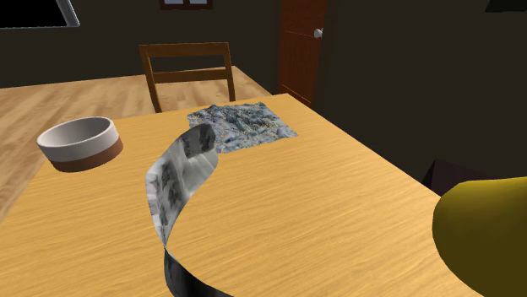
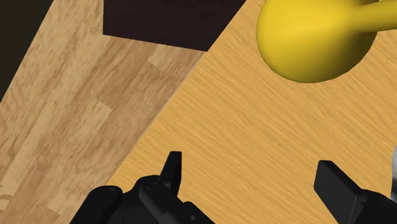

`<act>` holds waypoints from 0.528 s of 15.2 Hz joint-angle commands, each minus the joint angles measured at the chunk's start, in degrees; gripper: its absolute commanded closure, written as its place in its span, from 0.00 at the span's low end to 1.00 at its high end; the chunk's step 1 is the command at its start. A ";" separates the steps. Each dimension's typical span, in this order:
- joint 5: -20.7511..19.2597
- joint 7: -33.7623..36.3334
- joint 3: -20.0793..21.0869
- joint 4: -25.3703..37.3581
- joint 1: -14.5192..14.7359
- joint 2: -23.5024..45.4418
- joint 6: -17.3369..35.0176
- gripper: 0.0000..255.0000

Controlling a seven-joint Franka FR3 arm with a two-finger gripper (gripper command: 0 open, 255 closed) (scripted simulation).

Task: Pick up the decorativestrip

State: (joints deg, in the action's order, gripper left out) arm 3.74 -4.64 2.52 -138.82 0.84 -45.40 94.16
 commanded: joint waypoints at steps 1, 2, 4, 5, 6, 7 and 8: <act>0.00 0.00 0.00 0.00 0.00 0.00 0.00 0.00; 0.84 1.14 1.04 -0.33 0.41 0.82 1.24 0.00; 2.45 3.37 3.14 -0.78 1.21 2.69 3.76 0.00; 3.21 4.47 4.18 -0.89 1.60 3.74 5.04 0.00; 3.94 5.56 5.23 -0.93 1.98 4.86 6.33 0.00; 4.63 6.65 6.28 -0.90 2.33 6.05 7.63 0.00; 5.27 7.73 7.31 -0.79 2.68 7.30 8.94 0.00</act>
State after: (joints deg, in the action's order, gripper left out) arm 8.18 1.71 8.56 -139.71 3.07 -39.47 101.61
